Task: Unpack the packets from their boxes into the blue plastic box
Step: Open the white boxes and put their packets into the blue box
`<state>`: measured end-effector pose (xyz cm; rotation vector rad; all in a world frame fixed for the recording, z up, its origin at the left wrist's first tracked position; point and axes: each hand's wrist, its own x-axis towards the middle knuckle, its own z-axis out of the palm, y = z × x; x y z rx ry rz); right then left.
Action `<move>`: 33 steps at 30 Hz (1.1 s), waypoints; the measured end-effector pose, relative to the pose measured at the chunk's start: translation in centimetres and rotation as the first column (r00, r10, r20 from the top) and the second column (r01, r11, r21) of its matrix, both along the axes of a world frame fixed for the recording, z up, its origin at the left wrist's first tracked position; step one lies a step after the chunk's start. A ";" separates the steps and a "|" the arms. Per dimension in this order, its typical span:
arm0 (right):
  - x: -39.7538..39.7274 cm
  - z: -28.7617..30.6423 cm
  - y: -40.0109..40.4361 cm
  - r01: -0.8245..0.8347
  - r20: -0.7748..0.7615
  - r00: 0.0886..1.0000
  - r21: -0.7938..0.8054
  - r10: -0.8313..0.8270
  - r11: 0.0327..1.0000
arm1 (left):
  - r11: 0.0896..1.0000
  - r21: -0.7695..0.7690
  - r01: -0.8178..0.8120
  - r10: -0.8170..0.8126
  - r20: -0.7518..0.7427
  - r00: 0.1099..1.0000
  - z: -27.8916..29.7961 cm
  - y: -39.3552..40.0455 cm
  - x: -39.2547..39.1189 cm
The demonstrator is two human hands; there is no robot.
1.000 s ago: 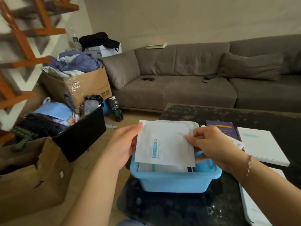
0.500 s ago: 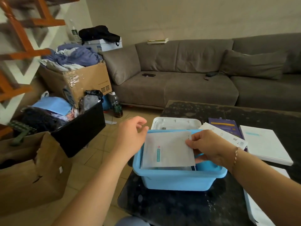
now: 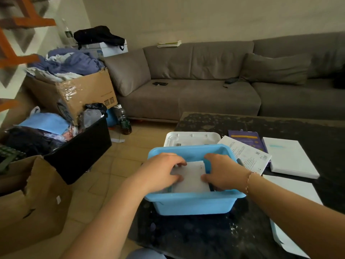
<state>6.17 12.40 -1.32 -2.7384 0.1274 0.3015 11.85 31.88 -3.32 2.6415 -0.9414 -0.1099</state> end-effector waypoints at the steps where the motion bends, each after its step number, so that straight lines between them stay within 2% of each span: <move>1: -0.1 0.0 -0.1 -0.037 -0.004 0.999 -0.001 0.037 0.999 | 1.000 -0.015 0.004 -0.005 -0.006 1.000 0.0 0.0 0.0; 4: -0.7 -0.2 0.0 -0.101 -0.007 0.995 0.048 0.101 0.994 | 1.000 -0.002 -0.004 0.004 -0.015 1.000 0.0 0.1 -0.1; 6: -1.6 0.4 -0.2 -0.118 0.070 0.991 0.053 0.114 0.992 | 1.000 -0.018 -0.012 0.014 0.149 0.989 0.2 -0.6 -1.0; 7: -2.5 0.9 -0.8 -0.127 0.158 0.981 0.063 0.116 0.990 | 0.992 -0.123 0.019 0.018 0.292 0.956 0.1 -1.3 -1.9; 9: -5.0 2.2 -3.2 -0.113 0.408 0.911 0.127 0.052 0.985 | 0.887 -0.413 0.205 0.043 0.516 0.856 -0.3 -2.8 -4.9; 10: -6.7 2.5 -4.8 -0.071 0.522 0.852 0.181 -0.035 0.981 | 0.813 -0.486 0.321 0.023 0.577 0.816 -0.8 -3.8 -6.8; 12: -10.2 1.7 -9.1 0.065 0.648 0.715 0.313 -0.263 0.948 | 0.717 -0.439 0.542 -0.152 0.660 0.736 -2.8 -6.2 -10.1; 14: -13.6 -1.1 -13.6 0.218 0.639 0.659 0.342 -0.396 0.914 | 0.668 -0.311 0.676 -0.373 0.646 0.666 -5.8 -8.6 -11.8; 17: -18.4 -6.3 -19.1 0.401 0.511 0.741 0.186 -0.436 0.897 | 0.686 -0.198 0.700 -0.550 0.489 0.677 -9.5 -12.3 -12.2; 20: -22.0 -9.3 -21.9 0.311 0.299 0.904 0.029 -0.305 0.950 | 0.741 -0.210 0.638 -0.544 0.368 0.754 -11.2 -14.9 -12.1; 22: -23.0 -10.7 -22.7 0.190 0.240 0.952 0.011 -0.187 0.982 | 0.762 -0.269 0.589 -0.508 0.316 0.801 -11.9 -15.9 -11.8; 25: -23.0 -12.6 -23.1 0.120 0.320 0.940 0.011 -0.117 0.993 | 0.779 -0.324 0.536 -0.468 0.268 0.842 -12.6 -16.9 -11.5; 28: -22.6 -14.3 -23.6 0.077 0.463 0.884 -0.002 -0.067 0.997 | 0.762 -0.357 0.540 -0.471 0.266 0.841 -12.8 -17.4 -11.8; 31: -22.6 -13.5 -23.6 0.029 0.592 0.802 0.084 -0.074 0.996 | 0.732 -0.443 0.518 -0.438 0.276 0.856 -11.4 -17.6 -12.4; 33: -22.7 -11.6 -23.3 0.022 0.665 0.731 0.204 -0.155 0.979 | 0.674 -0.551 0.491 -0.398 0.289 0.871 -9.4 -17.8 -12.7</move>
